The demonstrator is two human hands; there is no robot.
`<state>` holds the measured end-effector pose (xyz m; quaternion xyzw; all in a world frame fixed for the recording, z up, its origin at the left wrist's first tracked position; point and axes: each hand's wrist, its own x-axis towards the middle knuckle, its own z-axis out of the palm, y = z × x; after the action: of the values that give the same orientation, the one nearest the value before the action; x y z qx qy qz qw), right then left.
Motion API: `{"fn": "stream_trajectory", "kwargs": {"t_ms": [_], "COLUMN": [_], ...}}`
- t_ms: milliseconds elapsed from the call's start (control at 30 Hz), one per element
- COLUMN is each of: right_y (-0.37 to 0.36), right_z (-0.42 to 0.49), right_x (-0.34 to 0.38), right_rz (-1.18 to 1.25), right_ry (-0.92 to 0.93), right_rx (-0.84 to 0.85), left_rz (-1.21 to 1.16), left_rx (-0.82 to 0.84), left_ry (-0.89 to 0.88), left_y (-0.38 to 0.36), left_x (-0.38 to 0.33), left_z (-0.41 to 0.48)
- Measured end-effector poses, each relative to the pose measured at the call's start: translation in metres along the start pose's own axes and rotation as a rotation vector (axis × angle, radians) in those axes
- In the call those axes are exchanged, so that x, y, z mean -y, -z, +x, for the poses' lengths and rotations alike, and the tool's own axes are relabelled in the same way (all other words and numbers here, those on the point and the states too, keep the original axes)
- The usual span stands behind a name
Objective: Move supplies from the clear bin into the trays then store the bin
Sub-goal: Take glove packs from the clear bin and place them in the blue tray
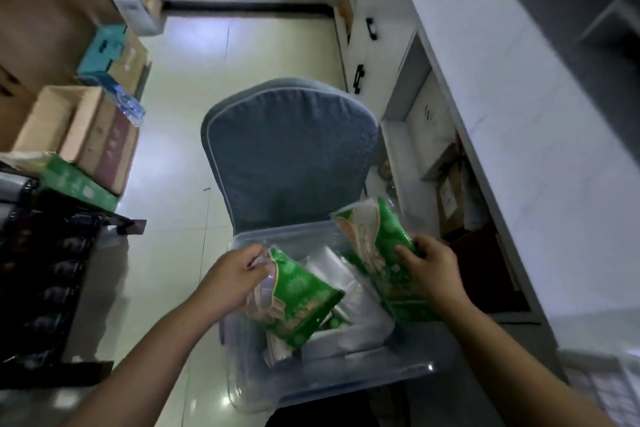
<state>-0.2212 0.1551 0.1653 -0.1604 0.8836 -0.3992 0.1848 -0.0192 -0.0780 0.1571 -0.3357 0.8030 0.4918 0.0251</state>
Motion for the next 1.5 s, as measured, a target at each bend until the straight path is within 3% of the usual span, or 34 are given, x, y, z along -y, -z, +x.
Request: {"fn": "stream_trajectory", "kwargs": {"t_ms": [167,300,400,533,767,967,1200,1367,1500], "right_y": [0.035,0.059,0.076,0.095,0.138,0.185,0.24,0.297,0.347], "right_z": [-0.011,-0.031,-0.048,-0.068,-0.118,-0.152,-0.206,-0.261,-0.314], "right_x": [0.075,0.111,0.124,0.122,0.087,0.05,0.009,-0.03,-0.063], "right_rz": [0.071,0.136,0.2,0.285,0.297,-0.199,-0.122,-0.018,-0.04], "right_ry": [0.107,0.147,0.138,0.101,-0.059,-0.208,-0.277,-0.303,-0.315], "right_rx": [0.149,0.201,0.236,0.214,0.028,-0.141,-0.41,-0.515,-0.558], "left_rz": [-0.031,-0.055,-0.113,-0.208,-0.273,-0.386,-0.359,-0.008,0.18], "left_rx": [0.096,-0.021,-0.065,0.098,0.233,0.38,0.565,0.813,0.794], "left_ry": [-0.242,-0.432,-0.486,-0.452,-0.43,-0.437,-0.612,-0.793,-0.911], "left_y": [0.033,0.044,0.047,0.023,-0.054,-0.122,-0.168,-0.213,-0.268], "left_x": [-0.088,-0.14,-0.167,-0.198,-0.242,-0.29,-0.339,-0.371,-0.395], "left_z": [-0.013,-0.012,-0.008,-0.008,-0.017,-0.045,-0.075,-0.101,-0.145]}}
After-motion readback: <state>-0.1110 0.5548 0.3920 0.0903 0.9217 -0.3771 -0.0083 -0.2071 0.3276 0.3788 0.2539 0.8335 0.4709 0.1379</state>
